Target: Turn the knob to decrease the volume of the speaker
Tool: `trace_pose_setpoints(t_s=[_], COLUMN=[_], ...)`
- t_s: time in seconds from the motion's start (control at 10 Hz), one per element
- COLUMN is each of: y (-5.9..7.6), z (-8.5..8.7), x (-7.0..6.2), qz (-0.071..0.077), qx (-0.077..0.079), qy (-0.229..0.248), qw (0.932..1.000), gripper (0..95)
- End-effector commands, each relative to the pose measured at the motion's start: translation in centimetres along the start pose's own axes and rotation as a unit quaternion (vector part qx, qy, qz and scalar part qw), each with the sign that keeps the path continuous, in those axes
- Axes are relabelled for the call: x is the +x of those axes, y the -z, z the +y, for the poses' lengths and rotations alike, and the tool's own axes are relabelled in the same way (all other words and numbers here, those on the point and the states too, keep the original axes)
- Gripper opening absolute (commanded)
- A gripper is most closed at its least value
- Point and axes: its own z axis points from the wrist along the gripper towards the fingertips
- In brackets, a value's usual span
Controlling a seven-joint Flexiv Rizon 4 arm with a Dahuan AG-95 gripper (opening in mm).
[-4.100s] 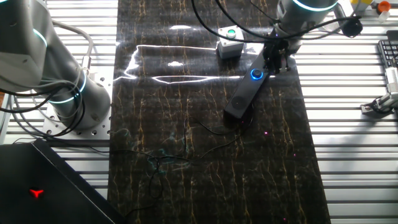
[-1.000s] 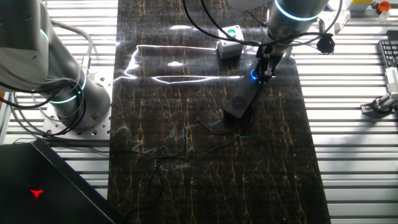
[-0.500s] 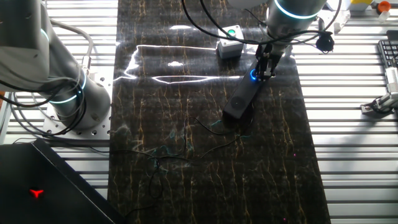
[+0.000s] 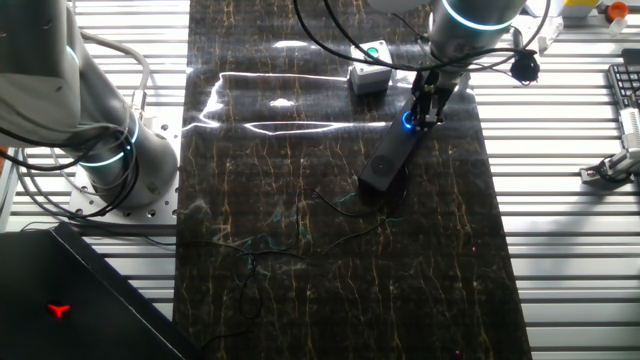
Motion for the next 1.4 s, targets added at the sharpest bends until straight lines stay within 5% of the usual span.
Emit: trace_pose_setpoints(t_s=[0.1,1.0,1.4], y=[-0.29,-0.11,-0.11], z=[0.03,0.11,0.11], x=[0.03,0.04,0.04], qz=[-0.003,-0.001,-0.001], qx=[0.001,0.002,0.002], qy=[0.029,0.124,0.2], qw=[0.9996,0.9923,0.9797], gripper=[19.0,19.0,19.0])
